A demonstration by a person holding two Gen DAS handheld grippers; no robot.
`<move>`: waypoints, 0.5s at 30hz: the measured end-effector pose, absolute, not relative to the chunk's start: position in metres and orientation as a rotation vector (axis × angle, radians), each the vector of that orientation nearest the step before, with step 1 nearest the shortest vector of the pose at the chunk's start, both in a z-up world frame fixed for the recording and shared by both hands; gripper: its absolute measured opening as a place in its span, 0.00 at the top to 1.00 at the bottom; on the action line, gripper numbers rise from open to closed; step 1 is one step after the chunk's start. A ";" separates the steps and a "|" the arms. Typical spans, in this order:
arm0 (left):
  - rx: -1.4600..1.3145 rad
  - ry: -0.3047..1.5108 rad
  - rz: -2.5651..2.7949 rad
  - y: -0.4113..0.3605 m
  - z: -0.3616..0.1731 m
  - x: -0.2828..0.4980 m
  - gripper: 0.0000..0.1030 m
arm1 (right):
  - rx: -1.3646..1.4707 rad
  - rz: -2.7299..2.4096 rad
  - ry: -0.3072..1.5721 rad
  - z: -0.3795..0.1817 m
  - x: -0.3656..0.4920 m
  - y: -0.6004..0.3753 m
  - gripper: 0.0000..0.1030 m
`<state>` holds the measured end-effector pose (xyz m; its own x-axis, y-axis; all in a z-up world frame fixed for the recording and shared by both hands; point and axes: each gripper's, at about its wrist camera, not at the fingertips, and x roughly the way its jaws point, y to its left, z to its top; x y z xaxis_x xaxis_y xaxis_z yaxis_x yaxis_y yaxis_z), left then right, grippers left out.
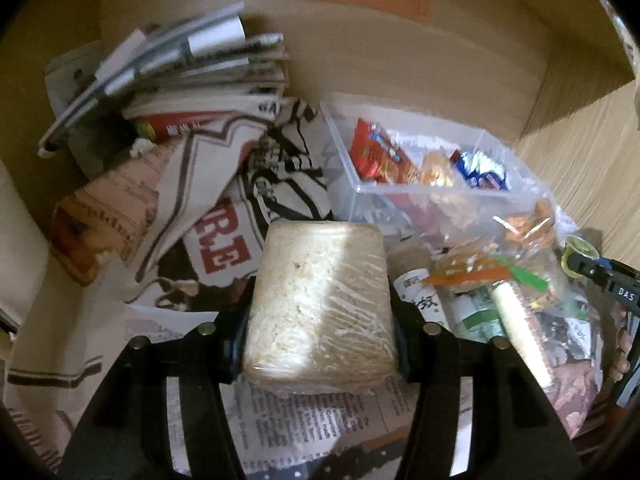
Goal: Organize snacks
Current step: 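Grasp the white rice-cake block with the left tool while the right grasps the green jelly cup, then place the rice-cake block into the clear box with the left tool while the right places the jelly cup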
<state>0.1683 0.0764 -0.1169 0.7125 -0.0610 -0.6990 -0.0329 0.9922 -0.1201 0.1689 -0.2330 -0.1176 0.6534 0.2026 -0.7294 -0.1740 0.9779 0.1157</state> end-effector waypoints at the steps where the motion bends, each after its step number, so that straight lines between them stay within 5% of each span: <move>1: -0.129 0.764 -0.017 0.077 -0.111 0.165 0.46 | 0.040 0.212 0.816 -0.112 0.168 -0.235 0.55; 15: -0.125 0.619 -0.075 0.060 -0.047 0.165 0.46 | 0.023 0.283 0.610 -0.043 0.163 -0.212 0.55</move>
